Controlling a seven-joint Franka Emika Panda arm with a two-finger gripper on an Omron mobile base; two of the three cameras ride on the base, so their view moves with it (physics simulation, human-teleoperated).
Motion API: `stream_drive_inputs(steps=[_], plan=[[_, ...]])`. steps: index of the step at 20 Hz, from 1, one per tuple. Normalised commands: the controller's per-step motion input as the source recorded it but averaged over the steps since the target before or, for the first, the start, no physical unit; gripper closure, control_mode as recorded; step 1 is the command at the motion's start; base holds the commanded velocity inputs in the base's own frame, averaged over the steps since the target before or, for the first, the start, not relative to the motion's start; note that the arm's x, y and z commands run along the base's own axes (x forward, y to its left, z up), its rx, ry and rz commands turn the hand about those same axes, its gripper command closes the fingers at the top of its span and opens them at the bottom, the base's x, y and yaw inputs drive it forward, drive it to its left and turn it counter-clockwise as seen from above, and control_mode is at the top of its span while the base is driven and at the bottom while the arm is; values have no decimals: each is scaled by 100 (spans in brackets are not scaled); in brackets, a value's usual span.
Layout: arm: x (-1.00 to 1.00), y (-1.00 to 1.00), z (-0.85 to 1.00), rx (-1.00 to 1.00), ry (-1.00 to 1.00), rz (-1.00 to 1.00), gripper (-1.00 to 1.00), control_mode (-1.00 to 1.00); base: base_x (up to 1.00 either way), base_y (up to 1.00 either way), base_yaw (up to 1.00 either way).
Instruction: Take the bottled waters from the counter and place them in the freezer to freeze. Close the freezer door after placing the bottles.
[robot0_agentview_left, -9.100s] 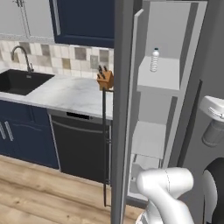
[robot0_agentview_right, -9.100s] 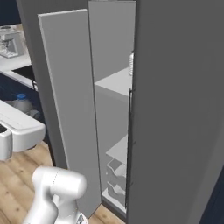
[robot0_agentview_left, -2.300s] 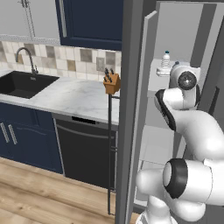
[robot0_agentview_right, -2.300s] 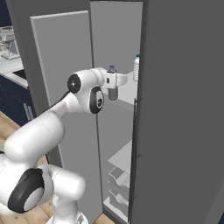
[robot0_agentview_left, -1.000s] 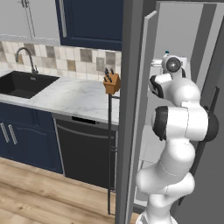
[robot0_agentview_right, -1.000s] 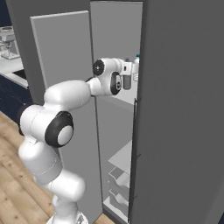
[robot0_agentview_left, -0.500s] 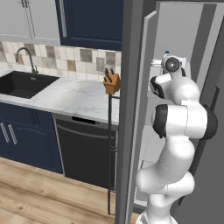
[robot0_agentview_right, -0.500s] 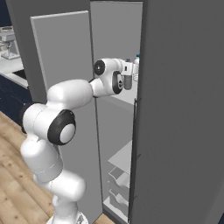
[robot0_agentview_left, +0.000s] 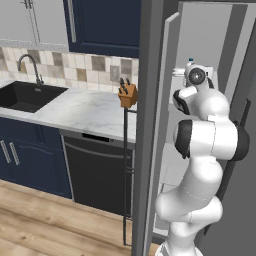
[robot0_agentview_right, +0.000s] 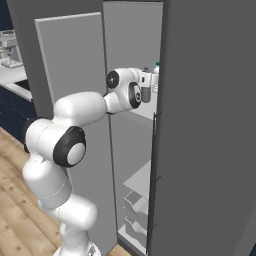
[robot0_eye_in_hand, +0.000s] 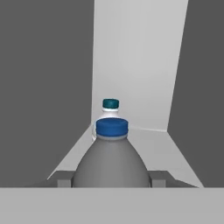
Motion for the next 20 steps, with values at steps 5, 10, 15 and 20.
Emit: stream_drive_inputs(steps=[5, 10, 15, 20], plan=[[0, 0, -16, 1, 0, 0, 100, -100, 0, 0, 0], [0, 0, -17, 1, 0, 0, -100, -100, 0, 0, 0], [0, 0, -5, 0, 0, 0, -100, -100, 0, 0, 0], [0, 0, 0, 0, 0, 0, -100, -100, 0, 0, 0]])
